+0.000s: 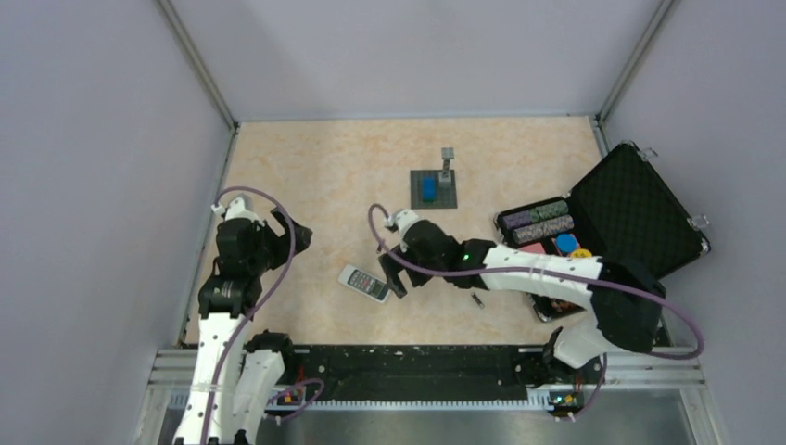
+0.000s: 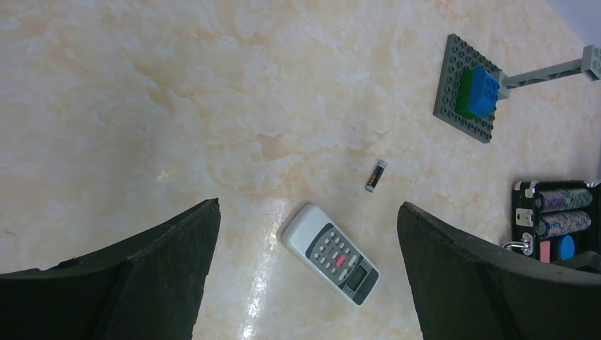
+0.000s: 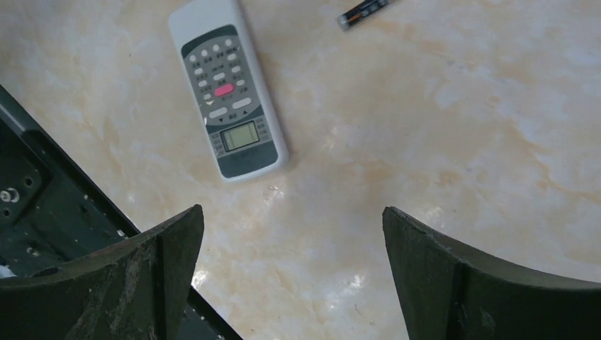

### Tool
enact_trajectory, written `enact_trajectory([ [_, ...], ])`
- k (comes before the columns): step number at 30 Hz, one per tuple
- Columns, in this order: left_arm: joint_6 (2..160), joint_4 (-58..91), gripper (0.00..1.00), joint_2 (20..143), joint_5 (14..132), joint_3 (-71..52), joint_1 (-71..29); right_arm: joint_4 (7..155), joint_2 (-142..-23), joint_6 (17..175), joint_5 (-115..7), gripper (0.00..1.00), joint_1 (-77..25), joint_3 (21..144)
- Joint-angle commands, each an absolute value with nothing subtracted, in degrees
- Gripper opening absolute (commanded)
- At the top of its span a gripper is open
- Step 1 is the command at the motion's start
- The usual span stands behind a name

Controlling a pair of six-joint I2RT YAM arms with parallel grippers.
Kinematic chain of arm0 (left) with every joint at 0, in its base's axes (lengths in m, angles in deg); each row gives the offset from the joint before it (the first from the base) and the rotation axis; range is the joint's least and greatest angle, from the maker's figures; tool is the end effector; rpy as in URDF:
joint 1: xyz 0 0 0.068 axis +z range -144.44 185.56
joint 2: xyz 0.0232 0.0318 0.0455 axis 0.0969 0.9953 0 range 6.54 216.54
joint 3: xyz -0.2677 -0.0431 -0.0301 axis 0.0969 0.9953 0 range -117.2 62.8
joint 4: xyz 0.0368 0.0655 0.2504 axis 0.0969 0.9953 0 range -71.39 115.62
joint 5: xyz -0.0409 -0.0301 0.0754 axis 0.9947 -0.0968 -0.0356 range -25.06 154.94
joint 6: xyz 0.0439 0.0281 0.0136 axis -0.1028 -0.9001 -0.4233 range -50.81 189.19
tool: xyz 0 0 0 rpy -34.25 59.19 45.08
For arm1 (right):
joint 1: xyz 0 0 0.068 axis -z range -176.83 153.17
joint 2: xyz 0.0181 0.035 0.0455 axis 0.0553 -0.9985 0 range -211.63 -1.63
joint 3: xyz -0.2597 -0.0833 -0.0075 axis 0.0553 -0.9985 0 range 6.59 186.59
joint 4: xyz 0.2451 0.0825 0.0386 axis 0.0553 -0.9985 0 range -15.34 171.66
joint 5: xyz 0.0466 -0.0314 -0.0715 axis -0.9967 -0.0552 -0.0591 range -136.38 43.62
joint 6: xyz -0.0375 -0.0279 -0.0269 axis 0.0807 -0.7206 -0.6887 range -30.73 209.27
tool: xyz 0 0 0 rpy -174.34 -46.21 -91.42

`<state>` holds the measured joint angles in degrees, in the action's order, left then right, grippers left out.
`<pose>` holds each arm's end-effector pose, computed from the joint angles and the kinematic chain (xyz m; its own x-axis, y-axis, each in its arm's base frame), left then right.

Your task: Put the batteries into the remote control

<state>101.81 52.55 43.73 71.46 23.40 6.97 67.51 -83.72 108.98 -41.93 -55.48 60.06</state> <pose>0.1452 -0.0006 0.2850 -0.4816 -0.5475 -0.6843 -0.2226 0.8317 -0.5087 0.1625 0.2615 0.2360 -0.6096 -0.3546 -0.7089 -0.6545 0.7297 0.1979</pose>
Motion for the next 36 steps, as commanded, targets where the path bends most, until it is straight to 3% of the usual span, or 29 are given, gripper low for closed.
enact_trajectory([
  [1,100.62,54.55,0.99,42.75,68.48,20.27,7.16,70.08,-90.97,101.15,-42.73,0.94,-58.86,66.06],
  [18,98.54,56.81,0.99,43.86,62.33,18.03,7.17,70.39,-106.83,95.31,-45.77,0.91,-62.96,72.17],
  [22,98.22,56.5,0.99,43.96,62.13,18.14,7.17,70.1,-108.6,96.16,-42.88,0.75,-63.0,73.06],
  [29,97.26,56.32,0.99,43.65,62.3,18.07,7.14,70.19,-109.88,95.25,-43.81,0.64,-62.99,72.23],
  [33,96.97,56.45,0.99,43.53,62.29,18.14,7.14,69.9,-108.83,95.4,-44.5,0.47,-62.99,71.74],
  [36,96.97,56.11,0.99,43.48,63.04,18.55,7.23,69.51,-107.14,95.4,-44.38,0.39,-62.95,71.85],
])
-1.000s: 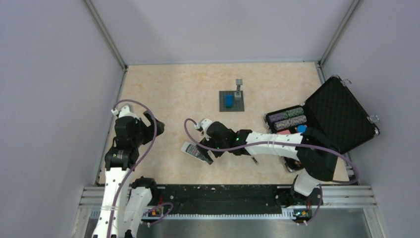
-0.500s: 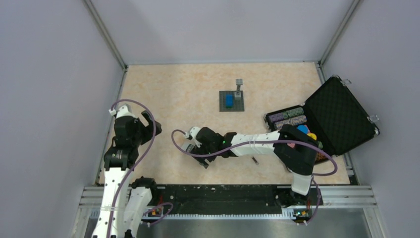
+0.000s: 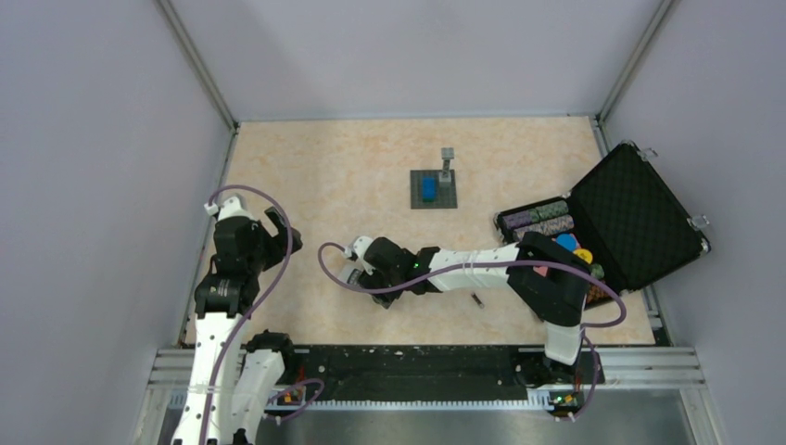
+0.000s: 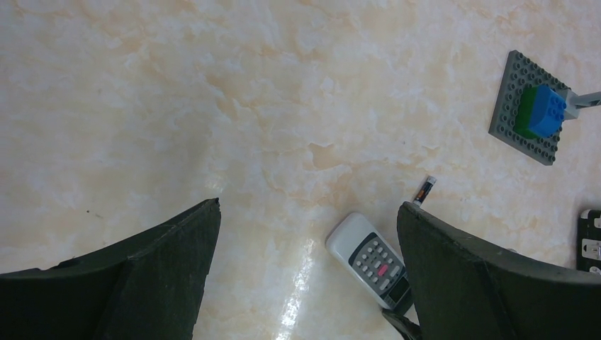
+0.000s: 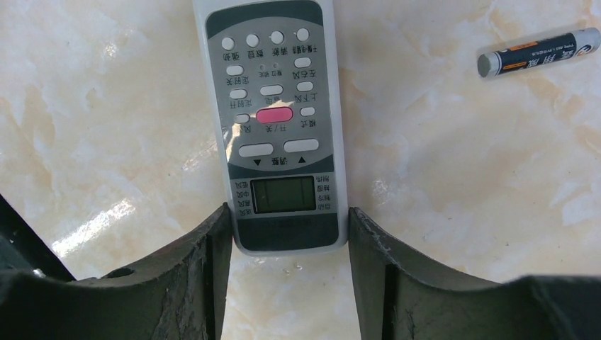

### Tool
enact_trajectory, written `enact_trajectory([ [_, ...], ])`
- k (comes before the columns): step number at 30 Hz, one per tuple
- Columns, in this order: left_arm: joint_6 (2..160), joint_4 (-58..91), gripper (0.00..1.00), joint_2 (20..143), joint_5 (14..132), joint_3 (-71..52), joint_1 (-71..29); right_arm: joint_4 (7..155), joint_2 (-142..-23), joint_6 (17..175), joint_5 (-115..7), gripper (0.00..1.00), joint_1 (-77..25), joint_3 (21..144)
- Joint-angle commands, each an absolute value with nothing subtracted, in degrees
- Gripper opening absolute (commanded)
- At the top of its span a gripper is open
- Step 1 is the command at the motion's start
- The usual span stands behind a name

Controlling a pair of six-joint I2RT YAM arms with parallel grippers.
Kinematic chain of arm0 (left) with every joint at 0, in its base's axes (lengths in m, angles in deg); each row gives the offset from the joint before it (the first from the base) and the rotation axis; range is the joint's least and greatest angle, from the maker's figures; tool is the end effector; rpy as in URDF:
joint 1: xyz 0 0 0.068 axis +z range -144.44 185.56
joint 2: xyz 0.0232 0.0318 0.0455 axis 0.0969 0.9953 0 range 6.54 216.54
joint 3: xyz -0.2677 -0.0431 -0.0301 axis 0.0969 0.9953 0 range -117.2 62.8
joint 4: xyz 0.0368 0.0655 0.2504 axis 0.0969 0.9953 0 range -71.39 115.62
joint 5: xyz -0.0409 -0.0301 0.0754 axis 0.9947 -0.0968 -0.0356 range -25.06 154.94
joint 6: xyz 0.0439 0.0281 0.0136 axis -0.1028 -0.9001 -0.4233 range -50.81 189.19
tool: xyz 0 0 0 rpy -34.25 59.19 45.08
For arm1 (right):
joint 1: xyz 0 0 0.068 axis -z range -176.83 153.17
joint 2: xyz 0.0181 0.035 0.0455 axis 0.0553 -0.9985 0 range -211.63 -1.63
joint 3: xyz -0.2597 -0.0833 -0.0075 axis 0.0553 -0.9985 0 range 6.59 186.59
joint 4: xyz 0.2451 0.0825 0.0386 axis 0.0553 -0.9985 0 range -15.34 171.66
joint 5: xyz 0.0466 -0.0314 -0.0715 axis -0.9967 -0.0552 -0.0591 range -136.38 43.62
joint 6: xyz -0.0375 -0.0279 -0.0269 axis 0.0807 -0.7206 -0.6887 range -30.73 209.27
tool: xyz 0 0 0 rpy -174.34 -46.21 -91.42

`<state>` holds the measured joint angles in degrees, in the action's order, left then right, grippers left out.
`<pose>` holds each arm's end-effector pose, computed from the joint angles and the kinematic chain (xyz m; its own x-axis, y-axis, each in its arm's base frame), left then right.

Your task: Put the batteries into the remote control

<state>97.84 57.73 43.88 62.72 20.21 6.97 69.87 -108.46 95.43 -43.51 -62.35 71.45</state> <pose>0.1395 0.0047 0.2947 -0.4616 -0.4905 -0.7391 -0.3168 0.8694 -0.3791 0.1605 0.3483 0.1586 -0.4284 -0.6825 -0.5921 -0.8557 0.5170 0.0231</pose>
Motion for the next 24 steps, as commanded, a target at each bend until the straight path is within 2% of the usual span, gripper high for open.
enact_trajectory([
  [1,96.97,55.94,0.99,43.51,63.32,18.73,7.16,69.26,-106.45,95.42,-44.45,0.38,-62.95,71.95],
  [4,97.02,55.42,0.99,43.61,64.6,19.18,7.14,68.22,-104.33,95.33,-45.52,0.35,-62.97,72.81],
  [15,96.23,53.68,0.98,44.85,72.22,19.56,7.17,67.07,-95.06,100.65,-53.87,0.33,-59.97,71.54],
  [24,94.39,42.25,0.95,45.24,100.61,19.29,7.14,68.06,-87.26,108.92,-66.48,0.33,-53.94,69.42],
])
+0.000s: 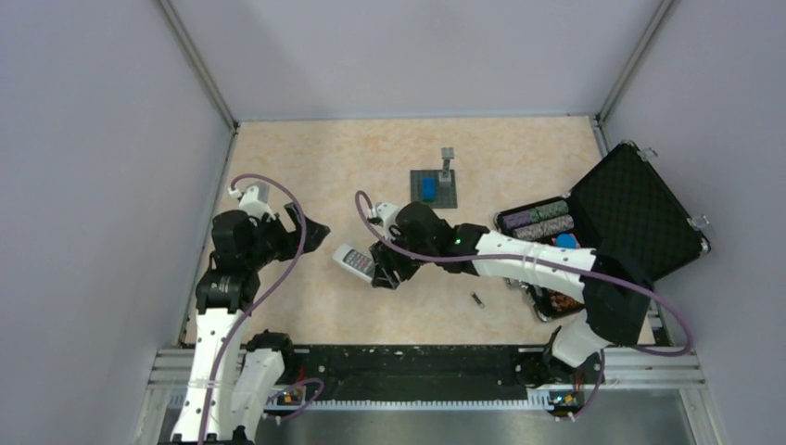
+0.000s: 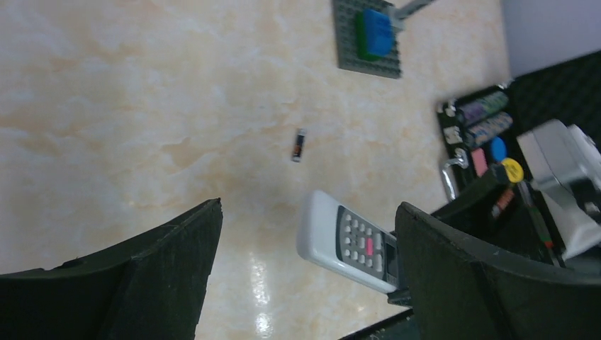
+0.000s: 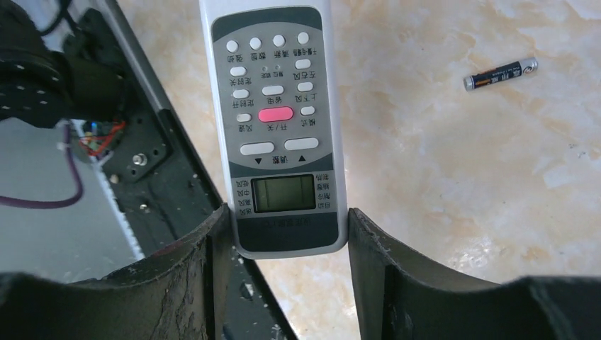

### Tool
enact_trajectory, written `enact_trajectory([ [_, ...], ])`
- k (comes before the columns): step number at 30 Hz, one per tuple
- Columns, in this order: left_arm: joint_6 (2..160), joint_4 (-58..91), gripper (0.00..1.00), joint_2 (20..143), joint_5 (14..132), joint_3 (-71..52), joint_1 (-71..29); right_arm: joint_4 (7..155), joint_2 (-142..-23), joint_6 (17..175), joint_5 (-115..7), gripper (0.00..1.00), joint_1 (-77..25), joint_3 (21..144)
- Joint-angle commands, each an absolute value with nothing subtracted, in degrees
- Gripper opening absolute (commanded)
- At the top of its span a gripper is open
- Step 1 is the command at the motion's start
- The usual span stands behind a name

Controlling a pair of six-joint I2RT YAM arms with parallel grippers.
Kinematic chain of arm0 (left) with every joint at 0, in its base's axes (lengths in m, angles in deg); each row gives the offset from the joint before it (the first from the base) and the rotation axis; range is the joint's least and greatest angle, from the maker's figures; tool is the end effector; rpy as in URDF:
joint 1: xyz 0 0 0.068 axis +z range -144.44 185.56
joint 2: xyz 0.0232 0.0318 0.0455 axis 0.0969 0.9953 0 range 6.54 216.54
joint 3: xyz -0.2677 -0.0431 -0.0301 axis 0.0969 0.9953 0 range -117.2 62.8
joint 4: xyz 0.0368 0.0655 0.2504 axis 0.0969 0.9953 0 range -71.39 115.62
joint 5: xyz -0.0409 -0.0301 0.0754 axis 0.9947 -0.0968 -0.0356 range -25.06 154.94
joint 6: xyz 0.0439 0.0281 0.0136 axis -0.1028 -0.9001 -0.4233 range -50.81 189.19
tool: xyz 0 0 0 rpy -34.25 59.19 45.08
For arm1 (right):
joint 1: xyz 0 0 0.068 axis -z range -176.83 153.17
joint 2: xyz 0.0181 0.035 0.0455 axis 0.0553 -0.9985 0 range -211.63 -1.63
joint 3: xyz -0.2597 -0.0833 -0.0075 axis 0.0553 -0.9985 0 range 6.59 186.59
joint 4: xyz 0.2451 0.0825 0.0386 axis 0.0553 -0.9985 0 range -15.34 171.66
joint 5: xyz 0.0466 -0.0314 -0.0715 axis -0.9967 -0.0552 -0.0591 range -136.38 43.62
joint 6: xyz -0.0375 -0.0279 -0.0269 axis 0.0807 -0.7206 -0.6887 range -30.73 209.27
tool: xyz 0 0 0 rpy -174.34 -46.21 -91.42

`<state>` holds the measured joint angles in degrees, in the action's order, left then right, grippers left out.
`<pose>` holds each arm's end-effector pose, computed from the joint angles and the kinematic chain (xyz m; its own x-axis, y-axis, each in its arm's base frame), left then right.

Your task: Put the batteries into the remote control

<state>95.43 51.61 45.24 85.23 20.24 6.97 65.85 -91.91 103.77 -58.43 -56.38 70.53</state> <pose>0.1484 -0.0088 0.3026 -0.5602 -0.4285 -0.7089 0.0358 0.8425 -0.5375 0.1700 0.3039 0.2495 -0.5599 -0.4694 -0.6828 -0.8071 0.4955 0.3211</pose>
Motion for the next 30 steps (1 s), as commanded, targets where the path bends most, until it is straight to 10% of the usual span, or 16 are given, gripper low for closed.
enact_trajectory([
  [1,94.56,41.25,0.95,45.29,102.62,18.85,7.18,68.23,-86.52,109.78,-68.43,0.33,-53.28,69.21],
  [30,132.1,14.12,0.93,41.88,110.86,16.27,7.09,98.69,-82.6,155.34,-89.77,0.31,-46.43,75.26],
])
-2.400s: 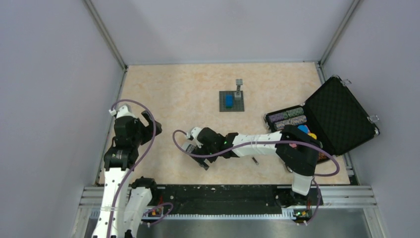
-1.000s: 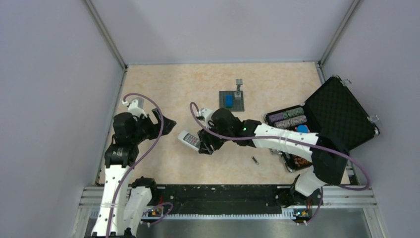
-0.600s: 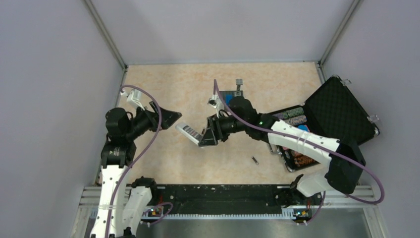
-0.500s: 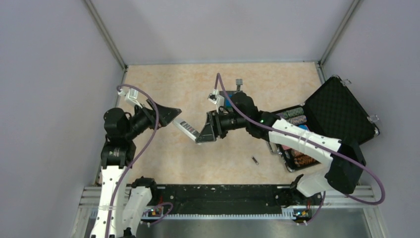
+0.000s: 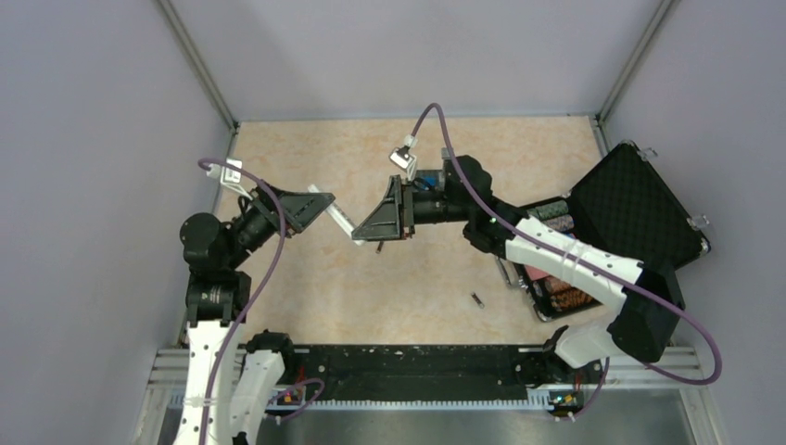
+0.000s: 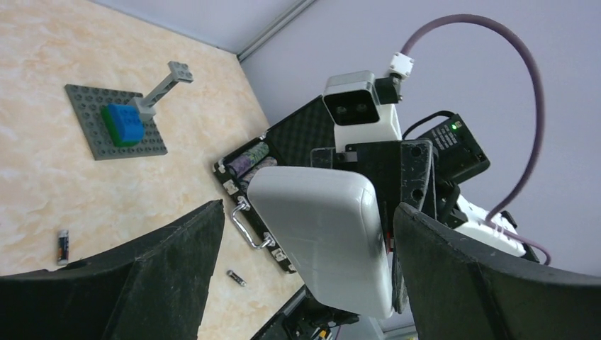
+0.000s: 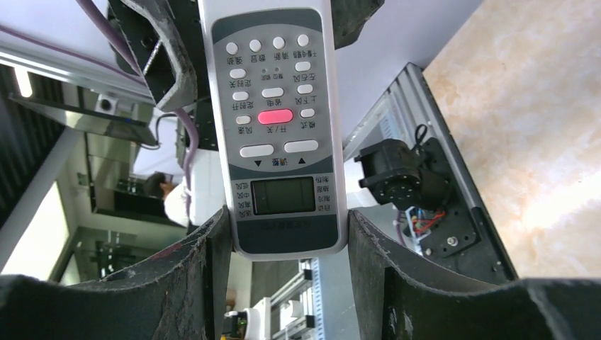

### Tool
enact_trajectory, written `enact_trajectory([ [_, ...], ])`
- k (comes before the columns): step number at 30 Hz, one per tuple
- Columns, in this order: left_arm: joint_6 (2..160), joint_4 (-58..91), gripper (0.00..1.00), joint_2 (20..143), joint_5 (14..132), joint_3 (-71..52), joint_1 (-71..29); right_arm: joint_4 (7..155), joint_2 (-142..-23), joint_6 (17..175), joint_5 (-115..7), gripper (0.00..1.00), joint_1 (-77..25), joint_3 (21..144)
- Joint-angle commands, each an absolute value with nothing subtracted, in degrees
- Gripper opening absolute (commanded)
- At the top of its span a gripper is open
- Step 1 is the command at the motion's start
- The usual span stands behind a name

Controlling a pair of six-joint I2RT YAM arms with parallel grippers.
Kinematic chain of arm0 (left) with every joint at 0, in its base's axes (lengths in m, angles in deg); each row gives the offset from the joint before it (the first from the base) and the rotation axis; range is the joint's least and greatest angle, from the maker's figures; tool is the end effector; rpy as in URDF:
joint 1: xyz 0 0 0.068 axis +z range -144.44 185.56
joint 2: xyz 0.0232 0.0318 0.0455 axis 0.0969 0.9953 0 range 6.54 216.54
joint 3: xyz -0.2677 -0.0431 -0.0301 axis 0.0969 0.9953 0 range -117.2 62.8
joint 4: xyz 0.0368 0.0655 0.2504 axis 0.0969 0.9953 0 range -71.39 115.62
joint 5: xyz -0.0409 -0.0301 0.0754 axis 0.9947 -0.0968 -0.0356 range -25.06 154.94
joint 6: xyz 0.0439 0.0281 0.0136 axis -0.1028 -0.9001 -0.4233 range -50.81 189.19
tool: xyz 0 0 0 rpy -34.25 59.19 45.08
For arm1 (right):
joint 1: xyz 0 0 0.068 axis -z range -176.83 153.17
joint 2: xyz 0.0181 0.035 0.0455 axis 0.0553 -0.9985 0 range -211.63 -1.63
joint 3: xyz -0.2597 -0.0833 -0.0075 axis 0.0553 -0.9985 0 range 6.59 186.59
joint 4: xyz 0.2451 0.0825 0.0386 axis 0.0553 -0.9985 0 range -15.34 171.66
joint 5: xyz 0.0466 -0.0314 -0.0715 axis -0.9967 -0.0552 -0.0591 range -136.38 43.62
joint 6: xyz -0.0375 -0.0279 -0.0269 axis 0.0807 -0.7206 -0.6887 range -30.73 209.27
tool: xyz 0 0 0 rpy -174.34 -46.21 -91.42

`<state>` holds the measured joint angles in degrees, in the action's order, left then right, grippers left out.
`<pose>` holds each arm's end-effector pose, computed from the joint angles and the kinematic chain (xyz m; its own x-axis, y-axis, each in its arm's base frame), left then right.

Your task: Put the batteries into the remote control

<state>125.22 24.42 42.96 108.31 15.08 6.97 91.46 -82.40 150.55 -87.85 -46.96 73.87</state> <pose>0.1360 -0.0212 0.3866 -0.4983 -0.6153 -0.6108 0.4513 0.4175 -0.7887 0.1937 0.2687 0.3688 -0.8956 -0.0473 -0.4424 -0.4439 0.0304 0.8955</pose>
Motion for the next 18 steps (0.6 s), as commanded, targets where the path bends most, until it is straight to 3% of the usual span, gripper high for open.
enact_trajectory([
  [1,132.99,13.65,0.92,41.72,111.04,16.56,7.13,99.01,-82.58,155.86,-89.78,0.3,-46.43,75.08],
  [11,139.54,5.71,0.91,40.7,111.52,21.86,6.69,102.63,-84.29,159.96,-89.95,0.3,-46.36,74.08],
  [14,140.33,5.3,0.85,41.24,111.52,21.99,6.41,99.59,-84.96,158.46,-90.01,0.3,-46.37,74.71],
  [18,141.67,4.1,0.64,42.14,111.71,22.31,6.12,97.16,-85.74,157.65,-89.72,0.3,-46.32,74.78],
])
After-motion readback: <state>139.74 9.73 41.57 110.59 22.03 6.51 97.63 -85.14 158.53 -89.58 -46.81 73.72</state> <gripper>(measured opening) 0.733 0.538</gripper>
